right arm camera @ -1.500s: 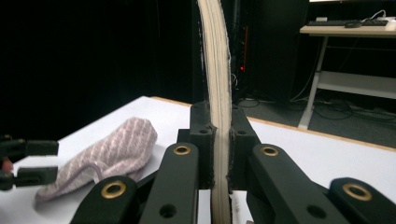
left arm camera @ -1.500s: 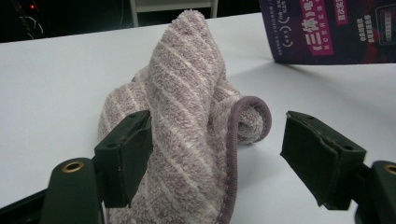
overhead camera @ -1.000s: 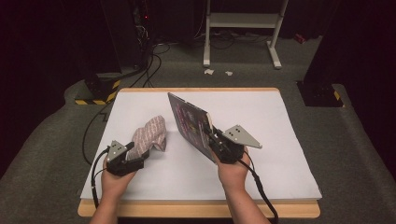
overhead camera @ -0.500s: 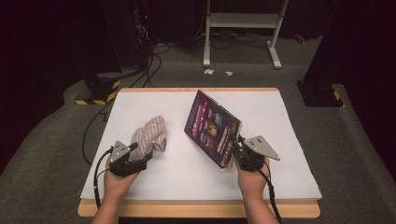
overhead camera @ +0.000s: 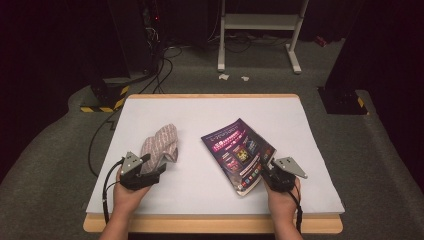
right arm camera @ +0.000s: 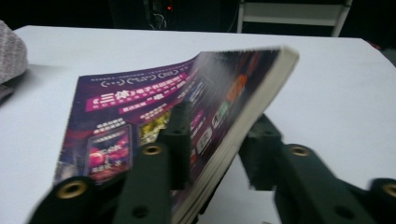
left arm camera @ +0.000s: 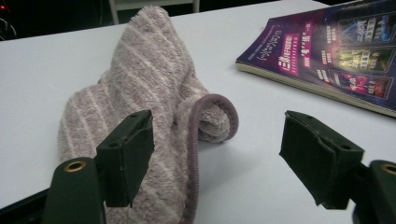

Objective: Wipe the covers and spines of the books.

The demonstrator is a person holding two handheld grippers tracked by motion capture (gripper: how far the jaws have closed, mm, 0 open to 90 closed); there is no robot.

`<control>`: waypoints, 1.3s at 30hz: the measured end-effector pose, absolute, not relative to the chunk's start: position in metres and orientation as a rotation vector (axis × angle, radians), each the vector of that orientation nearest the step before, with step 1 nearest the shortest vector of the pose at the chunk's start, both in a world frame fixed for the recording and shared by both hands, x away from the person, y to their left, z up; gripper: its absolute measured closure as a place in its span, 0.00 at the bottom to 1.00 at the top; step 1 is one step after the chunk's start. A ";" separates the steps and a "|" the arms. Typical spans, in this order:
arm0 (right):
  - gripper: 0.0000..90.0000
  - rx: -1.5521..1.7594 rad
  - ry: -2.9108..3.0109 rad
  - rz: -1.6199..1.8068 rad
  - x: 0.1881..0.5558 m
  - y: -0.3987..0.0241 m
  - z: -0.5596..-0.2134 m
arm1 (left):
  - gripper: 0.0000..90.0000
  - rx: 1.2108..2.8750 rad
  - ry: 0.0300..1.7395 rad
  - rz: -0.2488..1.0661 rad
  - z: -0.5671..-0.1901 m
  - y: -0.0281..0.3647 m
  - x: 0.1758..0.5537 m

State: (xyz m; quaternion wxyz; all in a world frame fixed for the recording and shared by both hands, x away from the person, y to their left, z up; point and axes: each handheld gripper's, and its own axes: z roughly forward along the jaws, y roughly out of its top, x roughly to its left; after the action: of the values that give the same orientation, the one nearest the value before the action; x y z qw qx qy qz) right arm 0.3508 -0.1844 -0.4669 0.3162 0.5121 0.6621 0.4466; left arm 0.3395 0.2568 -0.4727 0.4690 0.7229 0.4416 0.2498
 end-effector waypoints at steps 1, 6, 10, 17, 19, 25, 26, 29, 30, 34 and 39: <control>0.67 1.354 1.743 1.177 0.351 -0.187 -0.467 | 0.29 1.776 1.077 0.608 -0.473 0.255 0.340; 0.55 1.366 1.703 1.141 0.351 -0.198 -0.461 | 0.29 1.806 1.056 0.593 -0.475 0.246 0.339; 0.51 1.368 1.705 1.116 0.352 -0.202 -0.461 | 0.29 1.825 1.042 0.575 -0.478 0.239 0.337; 0.52 1.356 1.701 1.146 0.353 -0.209 -0.454 | 0.29 1.848 1.030 0.553 -0.483 0.231 0.336; 0.52 1.360 1.742 1.132 0.357 -0.207 -0.459 | 0.29 1.855 1.029 0.547 -0.484 0.230 0.336; 0.48 1.425 1.832 1.082 0.375 -0.209 -0.479 | 0.29 1.856 1.027 0.521 -0.487 0.228 0.334; 0.48 1.440 1.854 1.071 0.379 -0.211 -0.481 | 0.29 1.860 1.025 0.521 -0.488 0.227 0.334; 0.43 1.493 1.901 1.051 0.389 -0.220 -0.488 | 0.29 1.870 1.022 0.519 -0.489 0.225 0.334; 0.41 1.511 1.911 1.034 0.392 -0.223 -0.490 | 0.29 1.874 1.021 0.519 -0.489 0.225 0.334; 0.39 1.560 1.932 1.003 0.399 -0.231 -0.497 | 0.29 1.881 1.024 0.510 -0.490 0.225 0.334; 0.38 1.609 1.965 0.991 0.403 -0.234 -0.502 | 0.29 1.895 1.013 0.510 -0.491 0.224 0.334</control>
State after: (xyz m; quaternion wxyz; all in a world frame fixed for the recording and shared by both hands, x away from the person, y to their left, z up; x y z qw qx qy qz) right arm 0.4034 -0.2343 -0.5023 0.2063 0.5774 0.7053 0.3558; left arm 0.3343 0.2239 -0.4911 0.4497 0.7665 0.4095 0.2064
